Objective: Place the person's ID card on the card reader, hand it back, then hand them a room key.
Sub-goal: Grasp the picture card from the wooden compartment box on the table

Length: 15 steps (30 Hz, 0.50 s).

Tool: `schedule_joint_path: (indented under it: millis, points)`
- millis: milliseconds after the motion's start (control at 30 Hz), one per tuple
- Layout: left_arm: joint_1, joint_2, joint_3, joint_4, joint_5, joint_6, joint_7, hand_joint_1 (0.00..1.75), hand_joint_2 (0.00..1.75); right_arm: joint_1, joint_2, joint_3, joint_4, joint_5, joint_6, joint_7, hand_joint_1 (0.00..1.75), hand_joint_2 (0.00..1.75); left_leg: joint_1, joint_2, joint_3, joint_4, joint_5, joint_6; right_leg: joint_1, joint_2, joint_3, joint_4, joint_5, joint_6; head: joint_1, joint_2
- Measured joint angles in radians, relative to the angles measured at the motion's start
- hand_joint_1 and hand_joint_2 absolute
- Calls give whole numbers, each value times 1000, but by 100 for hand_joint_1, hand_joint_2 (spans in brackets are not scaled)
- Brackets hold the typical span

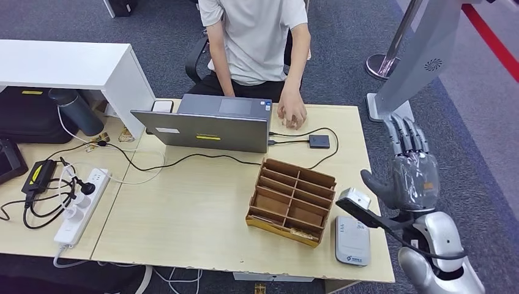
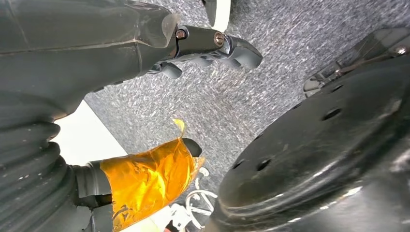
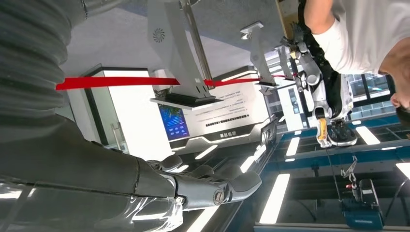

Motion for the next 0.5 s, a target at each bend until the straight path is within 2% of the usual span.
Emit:
schedule_joint_path:
  millis: [367, 500]
  points:
    - [0, 0, 5, 0, 3, 0, -2, 0, 175, 74, -25, -31, -96, -6, 3, -11, 0, 175, 0, 1, 1, 0, 0, 0, 0, 0, 0, 0, 0, 0, 0, 0]
    - [2, 0, 11, 0, 15, 0, -6, 0, 175, 145, -39, -41, -140, -42, 9, -39, 0, 175, 0, -1, 1, 0, 0, 0, 0, -1, 1, 0, -1, 0, 0, 0]
